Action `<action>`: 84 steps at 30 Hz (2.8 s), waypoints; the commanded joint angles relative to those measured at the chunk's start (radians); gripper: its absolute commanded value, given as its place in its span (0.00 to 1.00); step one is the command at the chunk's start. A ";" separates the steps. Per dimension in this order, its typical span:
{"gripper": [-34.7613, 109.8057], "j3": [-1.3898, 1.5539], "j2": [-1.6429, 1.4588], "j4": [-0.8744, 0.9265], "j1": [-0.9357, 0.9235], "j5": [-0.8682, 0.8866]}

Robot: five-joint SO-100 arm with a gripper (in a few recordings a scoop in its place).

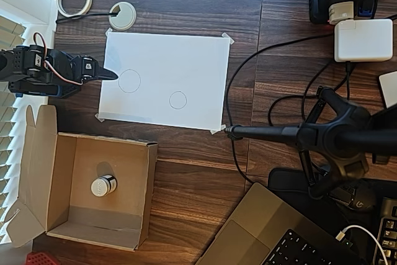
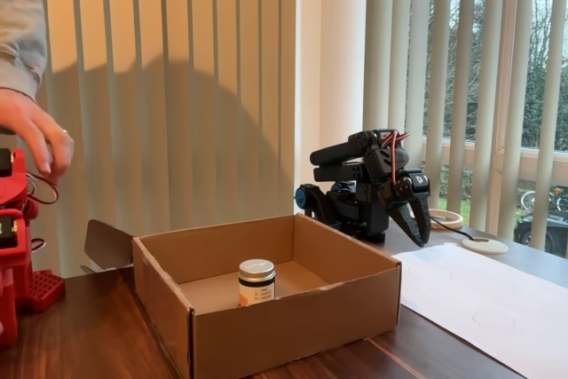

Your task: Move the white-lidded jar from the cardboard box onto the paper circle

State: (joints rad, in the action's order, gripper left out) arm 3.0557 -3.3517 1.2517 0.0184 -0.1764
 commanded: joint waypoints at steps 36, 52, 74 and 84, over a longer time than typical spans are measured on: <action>0.24 -0.014 -0.063 -0.002 0.014 -0.015; 0.46 -0.190 0.153 -0.087 -0.003 -0.137; 0.59 -1.008 1.048 -0.374 -0.824 -1.270; 0.60 -1.471 1.743 -0.512 -1.039 -1.439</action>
State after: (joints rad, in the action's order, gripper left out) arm 1.7625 -1.7595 0.7701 -0.9526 -1.5386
